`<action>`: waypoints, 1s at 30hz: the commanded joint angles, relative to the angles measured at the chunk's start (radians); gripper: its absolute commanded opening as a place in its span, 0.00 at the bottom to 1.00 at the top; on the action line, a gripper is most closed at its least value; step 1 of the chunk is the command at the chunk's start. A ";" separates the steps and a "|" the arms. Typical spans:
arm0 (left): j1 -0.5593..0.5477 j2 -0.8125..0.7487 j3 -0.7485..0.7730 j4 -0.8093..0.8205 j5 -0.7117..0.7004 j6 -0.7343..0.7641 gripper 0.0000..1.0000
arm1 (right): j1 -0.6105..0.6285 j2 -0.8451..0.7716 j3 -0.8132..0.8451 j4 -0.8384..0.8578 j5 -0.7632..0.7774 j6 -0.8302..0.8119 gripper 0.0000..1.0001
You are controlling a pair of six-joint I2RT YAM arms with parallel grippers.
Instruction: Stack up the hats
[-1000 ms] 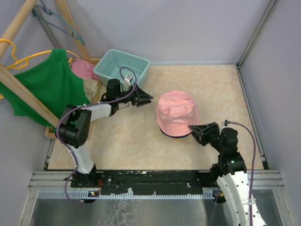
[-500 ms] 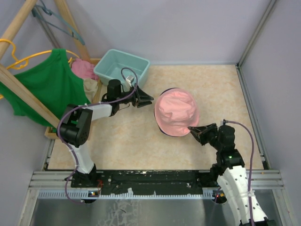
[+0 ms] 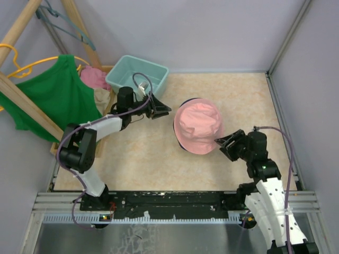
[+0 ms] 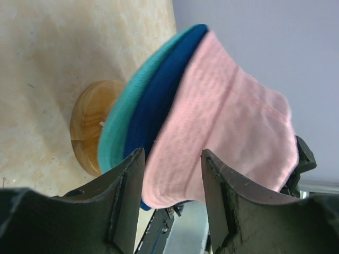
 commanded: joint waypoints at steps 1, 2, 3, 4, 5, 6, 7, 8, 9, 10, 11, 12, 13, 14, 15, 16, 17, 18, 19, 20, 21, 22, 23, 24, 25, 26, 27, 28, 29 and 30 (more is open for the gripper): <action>-0.006 -0.157 0.019 -0.113 -0.075 0.132 0.53 | 0.003 0.044 0.039 -0.128 0.037 -0.165 0.50; -0.006 -0.189 0.019 -0.139 -0.089 0.152 0.53 | 0.004 0.051 0.023 -0.140 0.024 -0.180 0.45; -0.006 -0.219 0.020 -0.162 -0.105 0.183 0.53 | 0.005 0.050 0.002 -0.146 0.013 -0.191 0.38; -0.006 -0.248 0.019 -0.177 -0.116 0.204 0.53 | 0.005 0.045 -0.023 -0.151 0.001 -0.197 0.31; -0.006 -0.279 0.021 -0.198 -0.129 0.228 0.52 | 0.005 0.036 -0.052 -0.147 -0.014 -0.196 0.22; -0.006 -0.306 0.029 -0.234 -0.150 0.263 0.51 | 0.006 0.028 -0.102 -0.132 -0.041 -0.187 0.13; -0.006 -0.333 0.040 -0.287 -0.169 0.300 0.51 | 0.006 0.023 -0.145 -0.100 -0.073 -0.173 0.04; -0.006 -0.360 0.046 -0.315 -0.195 0.337 0.51 | 0.012 0.020 -0.190 -0.057 -0.096 -0.149 0.00; -0.007 -0.381 0.049 -0.331 -0.217 0.363 0.52 | 0.026 0.015 -0.227 -0.009 -0.108 -0.121 0.00; -0.006 -0.401 0.047 -0.341 -0.237 0.383 0.52 | 0.049 0.016 -0.260 0.044 -0.113 -0.091 0.00; -0.006 -0.419 0.042 -0.348 -0.260 0.400 0.52 | 0.068 0.023 -0.286 0.095 -0.109 -0.059 0.00; -0.005 -0.436 0.041 -0.358 -0.283 0.408 0.52 | 0.083 0.039 -0.308 0.147 -0.110 -0.034 0.00; -0.005 -0.448 0.039 -0.370 -0.297 0.412 0.53 | 0.102 0.063 -0.327 0.201 -0.110 -0.006 0.00; -0.004 -0.458 0.037 -0.375 -0.305 0.414 0.53 | 0.123 0.092 -0.342 0.257 -0.108 0.020 0.00; -0.005 -0.466 0.034 -0.377 -0.306 0.414 0.53 | 0.145 0.128 -0.354 0.319 -0.104 0.041 0.00; -0.005 -0.471 0.033 -0.384 -0.309 0.411 0.53 | 0.170 0.168 -0.361 0.374 -0.092 0.055 0.00; -0.005 -0.476 0.035 -0.390 -0.312 0.410 0.53 | 0.190 0.214 -0.361 0.421 -0.083 0.064 0.00; -0.005 -0.483 0.037 -0.396 -0.315 0.410 0.53 | 0.203 0.265 -0.362 0.476 -0.079 0.069 0.00; -0.005 -0.490 0.039 -0.401 -0.321 0.411 0.53 | 0.209 0.313 -0.364 0.538 -0.080 0.074 0.00; -0.005 -0.498 0.043 -0.411 -0.326 0.417 0.53 | 0.210 0.361 -0.362 0.591 -0.081 0.080 0.00; -0.006 -0.505 0.050 -0.427 -0.330 0.426 0.53 | 0.210 0.407 -0.356 0.637 -0.076 0.079 0.00; -0.006 -0.512 0.058 -0.440 -0.331 0.436 0.53 | 0.210 0.453 -0.347 0.680 -0.071 0.079 0.00; -0.006 -0.517 0.064 -0.456 -0.329 0.446 0.53 | 0.210 0.498 -0.336 0.723 -0.067 0.079 0.00; -0.006 -0.524 0.072 -0.486 -0.336 0.457 0.53 | 0.210 0.563 -0.315 0.770 -0.064 0.076 0.00; -0.006 -0.532 0.074 -0.505 -0.339 0.469 0.54 | 0.210 0.612 -0.296 0.801 -0.062 0.072 0.00; -0.006 -0.545 0.073 -0.526 -0.355 0.478 0.55 | 0.210 0.660 -0.278 0.833 -0.057 0.069 0.00; -0.006 -0.561 0.066 -0.540 -0.371 0.485 0.55 | 0.210 0.709 -0.259 0.866 -0.056 0.068 0.00; -0.006 -0.580 0.053 -0.554 -0.389 0.490 0.55 | 0.210 0.756 -0.241 0.901 -0.060 0.070 0.00; -0.005 -0.603 0.031 -0.566 -0.412 0.494 0.56 | 0.210 0.799 -0.221 0.929 -0.059 0.071 0.00; -0.006 -0.627 0.008 -0.575 -0.430 0.495 0.57 | 0.210 0.840 -0.203 0.956 -0.061 0.075 0.00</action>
